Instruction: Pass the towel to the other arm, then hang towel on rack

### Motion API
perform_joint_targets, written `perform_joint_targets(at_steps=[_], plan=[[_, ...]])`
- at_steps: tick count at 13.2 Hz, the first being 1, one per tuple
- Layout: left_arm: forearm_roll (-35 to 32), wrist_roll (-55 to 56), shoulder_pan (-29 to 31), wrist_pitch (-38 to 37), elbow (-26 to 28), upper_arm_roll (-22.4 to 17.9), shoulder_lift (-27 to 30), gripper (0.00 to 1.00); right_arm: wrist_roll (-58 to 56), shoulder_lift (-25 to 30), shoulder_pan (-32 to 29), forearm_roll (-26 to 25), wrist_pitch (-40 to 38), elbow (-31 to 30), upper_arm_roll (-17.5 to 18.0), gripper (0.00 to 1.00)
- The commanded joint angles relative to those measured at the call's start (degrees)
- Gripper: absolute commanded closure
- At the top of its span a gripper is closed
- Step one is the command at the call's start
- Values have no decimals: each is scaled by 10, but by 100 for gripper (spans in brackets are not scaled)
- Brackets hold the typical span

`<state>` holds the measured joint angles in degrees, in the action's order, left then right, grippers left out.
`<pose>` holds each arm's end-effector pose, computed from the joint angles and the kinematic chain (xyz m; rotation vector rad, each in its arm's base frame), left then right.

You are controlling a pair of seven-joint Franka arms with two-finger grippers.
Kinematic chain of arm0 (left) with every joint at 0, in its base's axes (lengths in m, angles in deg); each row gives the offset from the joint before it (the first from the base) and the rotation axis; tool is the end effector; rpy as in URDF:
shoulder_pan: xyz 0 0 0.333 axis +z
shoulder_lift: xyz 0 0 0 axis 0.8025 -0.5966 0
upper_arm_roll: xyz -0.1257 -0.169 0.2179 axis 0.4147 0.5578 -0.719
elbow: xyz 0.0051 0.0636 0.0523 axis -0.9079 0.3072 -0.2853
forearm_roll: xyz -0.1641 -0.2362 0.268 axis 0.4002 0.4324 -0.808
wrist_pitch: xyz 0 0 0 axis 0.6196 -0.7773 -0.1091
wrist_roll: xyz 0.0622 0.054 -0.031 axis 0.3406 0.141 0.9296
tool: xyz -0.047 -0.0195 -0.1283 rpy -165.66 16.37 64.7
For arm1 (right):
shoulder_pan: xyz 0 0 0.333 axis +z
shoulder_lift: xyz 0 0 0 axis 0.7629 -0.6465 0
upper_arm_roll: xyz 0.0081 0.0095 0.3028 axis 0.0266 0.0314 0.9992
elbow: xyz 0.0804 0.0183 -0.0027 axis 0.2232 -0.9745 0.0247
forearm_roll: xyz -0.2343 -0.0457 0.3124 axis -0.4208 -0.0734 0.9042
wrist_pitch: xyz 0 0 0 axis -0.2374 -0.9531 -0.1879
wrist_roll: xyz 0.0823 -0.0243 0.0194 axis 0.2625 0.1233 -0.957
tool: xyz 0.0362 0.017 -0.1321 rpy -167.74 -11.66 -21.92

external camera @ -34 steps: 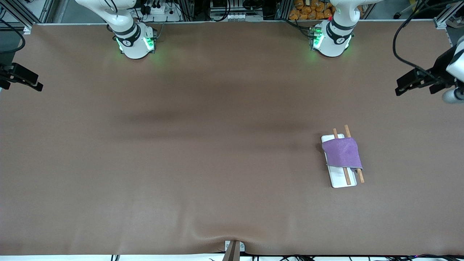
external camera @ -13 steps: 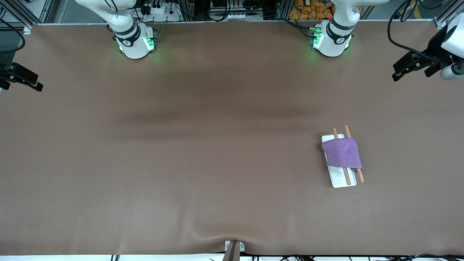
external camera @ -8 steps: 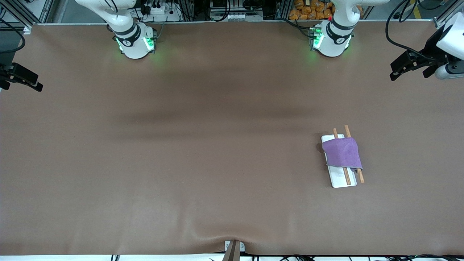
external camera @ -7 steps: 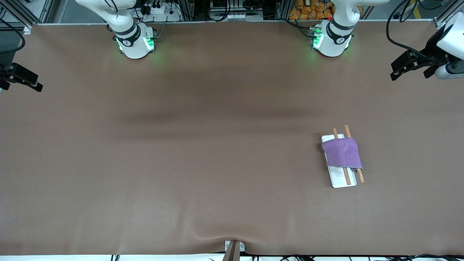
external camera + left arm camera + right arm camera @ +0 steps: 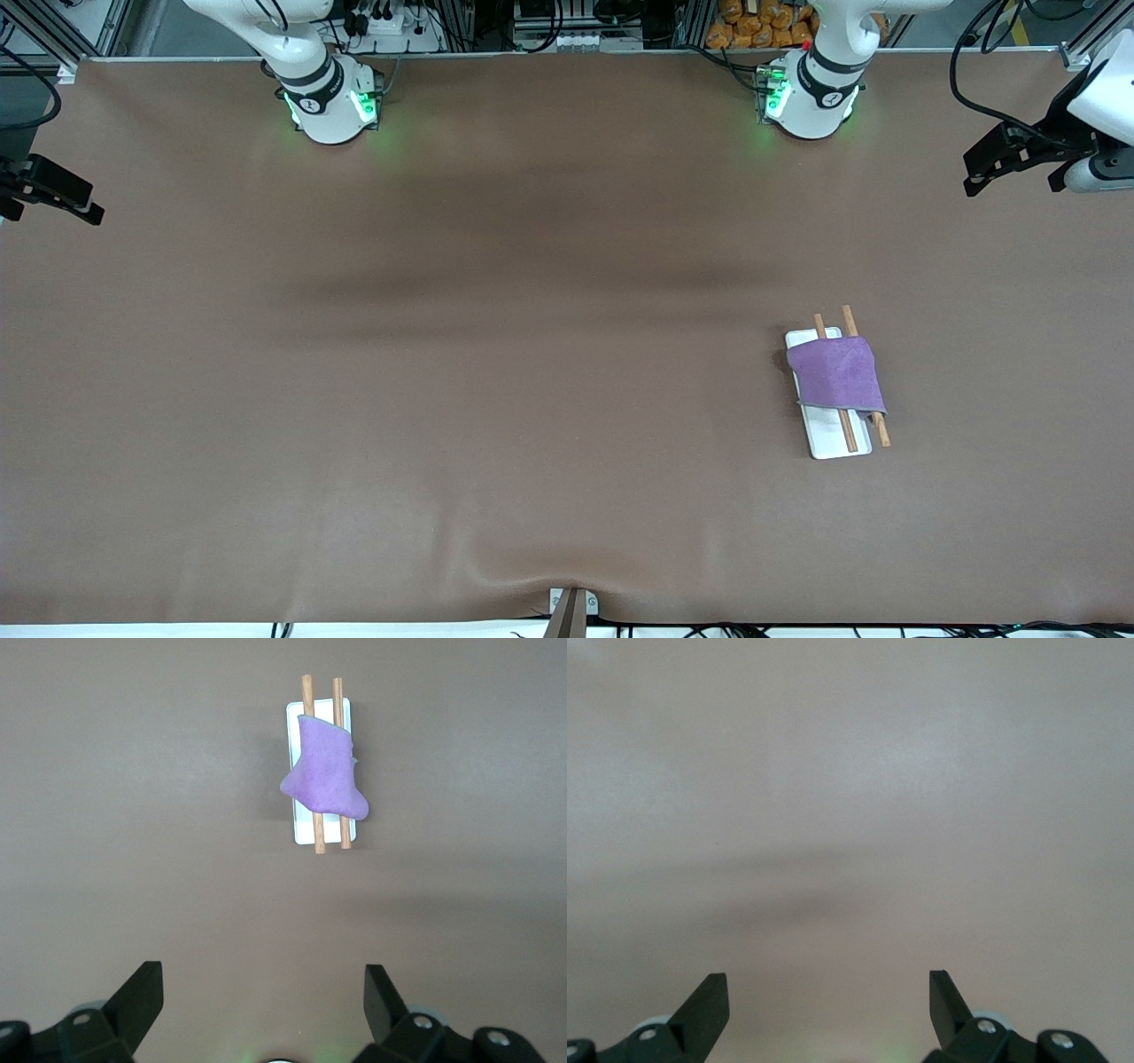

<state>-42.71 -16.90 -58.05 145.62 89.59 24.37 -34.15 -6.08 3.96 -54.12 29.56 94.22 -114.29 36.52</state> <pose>0.4999 -0.0347 0.6011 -3.0885 -0.0341 -0.0262 0.5338 -0.0438 0.6103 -3.1357 0.1114 0.0360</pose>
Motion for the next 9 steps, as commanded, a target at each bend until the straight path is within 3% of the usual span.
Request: perform_joint_targets(at_steps=[1,9], plan=[[-6,11,-7,3,-6,-6,-1,0,5,1,-4,0,-1,6,5,0],[-1,12,-9,6,-7,-9,-4,0,7,-3,-1,5,6,5,6,0]])
